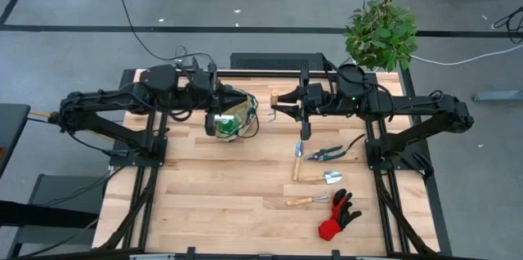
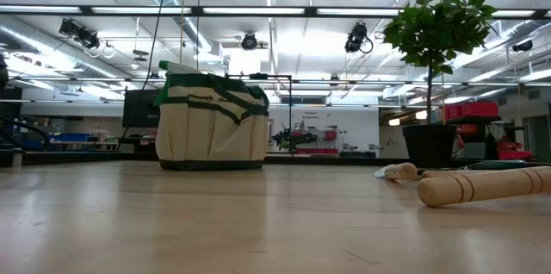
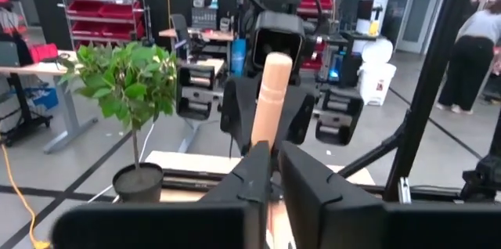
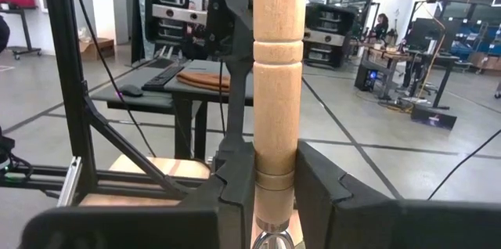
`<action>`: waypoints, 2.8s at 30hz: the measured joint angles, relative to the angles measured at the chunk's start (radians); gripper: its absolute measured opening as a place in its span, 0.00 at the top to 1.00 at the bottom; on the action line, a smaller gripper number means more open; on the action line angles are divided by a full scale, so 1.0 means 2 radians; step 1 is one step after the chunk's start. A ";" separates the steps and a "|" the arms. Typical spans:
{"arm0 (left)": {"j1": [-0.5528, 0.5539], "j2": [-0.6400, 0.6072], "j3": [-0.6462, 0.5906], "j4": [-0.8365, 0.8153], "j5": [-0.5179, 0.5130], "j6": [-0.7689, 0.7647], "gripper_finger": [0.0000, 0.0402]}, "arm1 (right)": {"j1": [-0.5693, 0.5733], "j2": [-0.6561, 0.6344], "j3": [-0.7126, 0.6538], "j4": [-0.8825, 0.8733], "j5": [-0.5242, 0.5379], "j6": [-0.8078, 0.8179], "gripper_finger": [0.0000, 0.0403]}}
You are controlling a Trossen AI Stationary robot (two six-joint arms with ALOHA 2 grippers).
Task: Pick & Place Garden tools in Gardening bag
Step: Put the top brown hand rake into the gardening bag
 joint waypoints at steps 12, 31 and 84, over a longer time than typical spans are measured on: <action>0.000 0.028 0.001 0.049 0.000 -0.004 0.54 | 0.000 0.000 0.000 0.000 0.000 0.000 0.83; 0.000 0.077 0.000 0.122 0.017 0.003 0.39 | 0.000 0.000 0.000 -0.001 0.000 0.001 0.83; 0.011 0.127 0.000 0.196 0.037 0.011 0.64 | 0.000 0.000 0.000 -0.013 0.001 0.000 0.83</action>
